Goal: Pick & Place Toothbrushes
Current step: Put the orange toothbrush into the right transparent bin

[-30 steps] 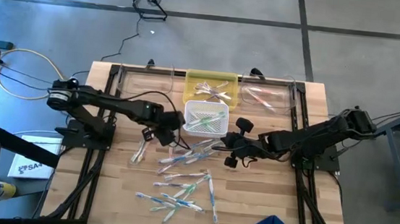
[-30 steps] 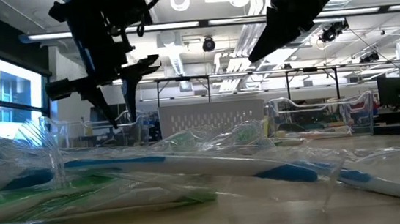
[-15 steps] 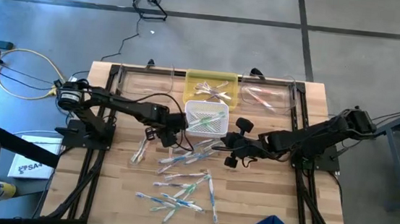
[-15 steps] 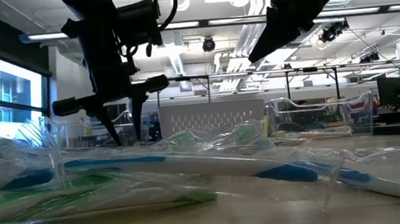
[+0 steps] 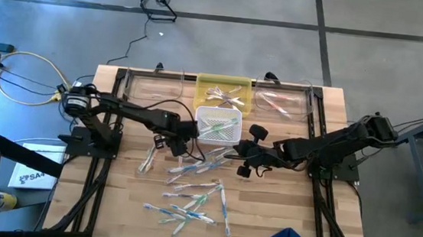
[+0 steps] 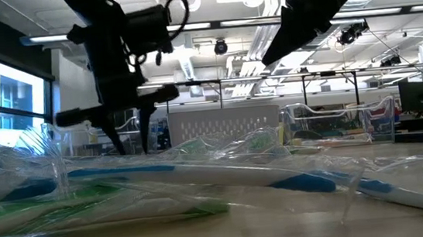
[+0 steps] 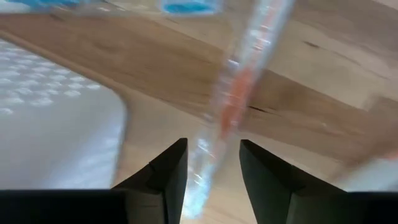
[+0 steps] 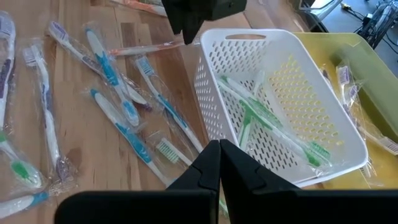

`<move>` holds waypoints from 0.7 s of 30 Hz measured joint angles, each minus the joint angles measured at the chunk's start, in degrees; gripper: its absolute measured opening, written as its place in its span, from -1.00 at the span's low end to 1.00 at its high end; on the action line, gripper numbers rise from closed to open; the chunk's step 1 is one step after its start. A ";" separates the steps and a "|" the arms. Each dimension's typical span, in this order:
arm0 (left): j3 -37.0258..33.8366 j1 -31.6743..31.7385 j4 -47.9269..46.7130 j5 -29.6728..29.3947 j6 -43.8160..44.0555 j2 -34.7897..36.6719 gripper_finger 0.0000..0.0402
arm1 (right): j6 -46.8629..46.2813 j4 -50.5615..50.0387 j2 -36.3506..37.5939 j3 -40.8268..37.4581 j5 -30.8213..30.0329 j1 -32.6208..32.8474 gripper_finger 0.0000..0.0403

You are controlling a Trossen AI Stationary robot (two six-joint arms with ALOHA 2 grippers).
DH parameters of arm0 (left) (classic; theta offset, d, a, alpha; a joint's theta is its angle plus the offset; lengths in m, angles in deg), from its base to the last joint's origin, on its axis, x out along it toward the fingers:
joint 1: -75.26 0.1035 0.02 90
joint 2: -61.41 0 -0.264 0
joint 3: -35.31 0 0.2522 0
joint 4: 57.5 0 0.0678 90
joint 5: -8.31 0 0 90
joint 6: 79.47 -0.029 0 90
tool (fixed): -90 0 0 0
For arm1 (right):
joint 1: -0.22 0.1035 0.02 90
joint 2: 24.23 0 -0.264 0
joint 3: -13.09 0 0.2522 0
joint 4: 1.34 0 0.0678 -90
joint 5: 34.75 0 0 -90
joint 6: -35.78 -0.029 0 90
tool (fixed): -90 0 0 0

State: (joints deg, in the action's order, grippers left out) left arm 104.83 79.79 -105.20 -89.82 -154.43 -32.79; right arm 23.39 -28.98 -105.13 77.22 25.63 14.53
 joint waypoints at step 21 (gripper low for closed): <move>2.07 -0.02 -2.16 -0.55 1.73 -4.94 -0.52 | 0.57 0.64 -0.02 0.04 0.17 -0.04 -0.99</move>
State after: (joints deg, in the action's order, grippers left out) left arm 106.90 79.77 -107.36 -90.36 -152.70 -37.74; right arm 23.96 -28.34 -105.16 77.27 25.80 14.48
